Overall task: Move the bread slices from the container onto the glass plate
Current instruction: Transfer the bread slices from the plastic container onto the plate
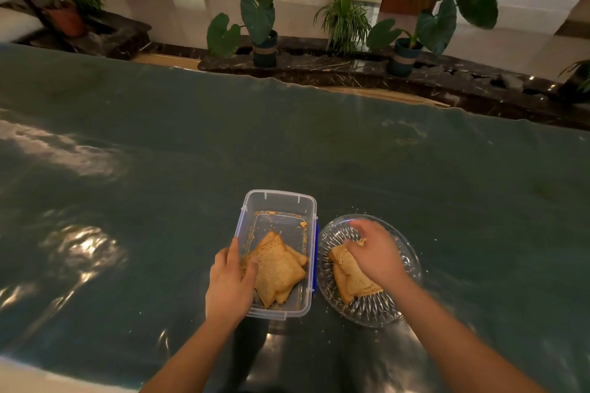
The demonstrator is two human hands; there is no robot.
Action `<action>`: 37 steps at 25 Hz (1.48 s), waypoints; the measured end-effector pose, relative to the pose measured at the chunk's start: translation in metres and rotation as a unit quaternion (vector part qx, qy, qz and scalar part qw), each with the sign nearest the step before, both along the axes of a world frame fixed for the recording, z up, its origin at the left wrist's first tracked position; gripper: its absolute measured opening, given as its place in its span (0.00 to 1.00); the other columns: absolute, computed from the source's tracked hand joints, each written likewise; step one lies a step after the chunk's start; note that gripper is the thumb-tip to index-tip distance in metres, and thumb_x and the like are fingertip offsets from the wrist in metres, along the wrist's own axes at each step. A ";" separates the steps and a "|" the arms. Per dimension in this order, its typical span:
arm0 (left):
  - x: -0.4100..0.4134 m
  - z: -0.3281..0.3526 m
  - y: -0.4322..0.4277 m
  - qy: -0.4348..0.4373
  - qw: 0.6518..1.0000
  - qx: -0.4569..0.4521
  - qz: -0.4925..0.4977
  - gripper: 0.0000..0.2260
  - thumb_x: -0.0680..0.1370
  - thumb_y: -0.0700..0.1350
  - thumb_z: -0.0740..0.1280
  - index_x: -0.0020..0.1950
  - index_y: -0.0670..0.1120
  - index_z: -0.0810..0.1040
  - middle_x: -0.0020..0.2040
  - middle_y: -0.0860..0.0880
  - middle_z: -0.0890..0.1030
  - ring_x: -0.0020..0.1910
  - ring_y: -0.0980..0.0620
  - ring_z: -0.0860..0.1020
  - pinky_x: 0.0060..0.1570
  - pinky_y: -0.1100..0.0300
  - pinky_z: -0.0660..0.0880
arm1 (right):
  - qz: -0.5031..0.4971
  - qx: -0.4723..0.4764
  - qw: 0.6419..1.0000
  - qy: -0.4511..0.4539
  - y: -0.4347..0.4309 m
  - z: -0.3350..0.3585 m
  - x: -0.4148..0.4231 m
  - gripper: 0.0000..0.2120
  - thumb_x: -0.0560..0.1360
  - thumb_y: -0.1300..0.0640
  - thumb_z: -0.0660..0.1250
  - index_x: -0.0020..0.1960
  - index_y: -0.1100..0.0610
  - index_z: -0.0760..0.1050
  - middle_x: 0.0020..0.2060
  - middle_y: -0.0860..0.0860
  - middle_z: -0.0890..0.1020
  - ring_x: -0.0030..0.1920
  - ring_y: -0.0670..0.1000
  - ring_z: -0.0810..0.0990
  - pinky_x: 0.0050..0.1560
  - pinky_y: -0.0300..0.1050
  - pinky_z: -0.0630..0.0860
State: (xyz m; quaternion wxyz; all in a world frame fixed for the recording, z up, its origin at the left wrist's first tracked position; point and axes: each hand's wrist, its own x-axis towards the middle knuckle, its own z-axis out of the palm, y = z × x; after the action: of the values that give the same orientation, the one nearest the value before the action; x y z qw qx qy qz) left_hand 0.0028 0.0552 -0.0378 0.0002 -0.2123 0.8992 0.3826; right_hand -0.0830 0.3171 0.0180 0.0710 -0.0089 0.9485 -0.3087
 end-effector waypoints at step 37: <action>0.000 0.007 -0.001 0.017 0.999 0.024 0.031 0.23 0.81 0.50 0.57 0.77 0.55 0.63 0.67 0.48 0.72 0.63 0.46 0.73 0.61 0.47 0.72 | -0.182 -0.395 0.894 -0.108 -0.034 0.054 -0.021 0.16 0.68 0.61 0.78 0.52 0.53 0.75 0.49 0.52 0.83 0.49 0.52 0.84 0.47 0.51 0.82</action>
State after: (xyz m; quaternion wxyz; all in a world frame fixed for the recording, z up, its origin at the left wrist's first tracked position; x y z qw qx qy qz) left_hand 0.0029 0.0542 -0.0306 -0.0218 -0.2332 0.8828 0.4072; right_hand -0.1040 0.2832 0.0722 0.1061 0.1697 0.7203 -0.6642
